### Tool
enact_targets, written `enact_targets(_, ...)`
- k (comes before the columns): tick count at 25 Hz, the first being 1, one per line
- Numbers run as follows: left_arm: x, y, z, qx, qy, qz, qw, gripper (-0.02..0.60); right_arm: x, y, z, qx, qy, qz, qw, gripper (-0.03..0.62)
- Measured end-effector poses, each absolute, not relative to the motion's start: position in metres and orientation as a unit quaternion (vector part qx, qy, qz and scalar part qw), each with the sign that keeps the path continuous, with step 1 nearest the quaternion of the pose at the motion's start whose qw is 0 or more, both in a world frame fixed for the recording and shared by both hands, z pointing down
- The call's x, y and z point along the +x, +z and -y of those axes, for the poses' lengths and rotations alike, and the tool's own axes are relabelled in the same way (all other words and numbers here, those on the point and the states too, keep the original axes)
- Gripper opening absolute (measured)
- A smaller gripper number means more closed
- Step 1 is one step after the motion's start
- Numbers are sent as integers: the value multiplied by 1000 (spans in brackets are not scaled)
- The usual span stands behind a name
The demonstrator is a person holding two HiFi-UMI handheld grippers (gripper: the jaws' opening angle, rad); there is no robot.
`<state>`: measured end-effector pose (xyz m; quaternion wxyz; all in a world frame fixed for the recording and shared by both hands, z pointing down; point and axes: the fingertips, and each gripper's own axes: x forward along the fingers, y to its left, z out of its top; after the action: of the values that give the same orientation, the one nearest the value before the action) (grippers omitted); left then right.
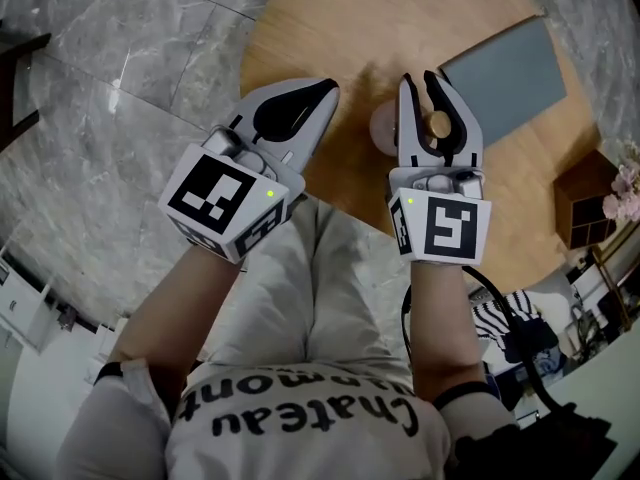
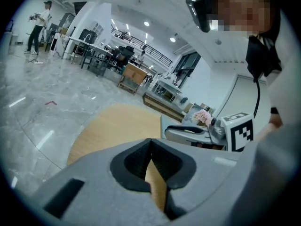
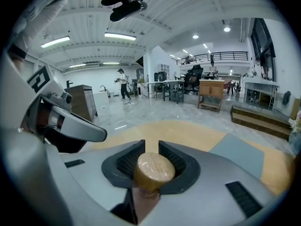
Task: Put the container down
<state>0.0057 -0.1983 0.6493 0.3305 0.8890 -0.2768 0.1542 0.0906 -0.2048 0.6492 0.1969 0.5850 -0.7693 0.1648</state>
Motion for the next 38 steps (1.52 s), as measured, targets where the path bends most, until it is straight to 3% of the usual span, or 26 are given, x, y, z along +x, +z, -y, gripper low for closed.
enact_targets(6,23,644,189,901,100,264,331,14,94,658,194,580,142,778,196,91)
enact_targets(38,17,672,178,884,120,307,331,14,68,659,175,559,70,791,239,81)
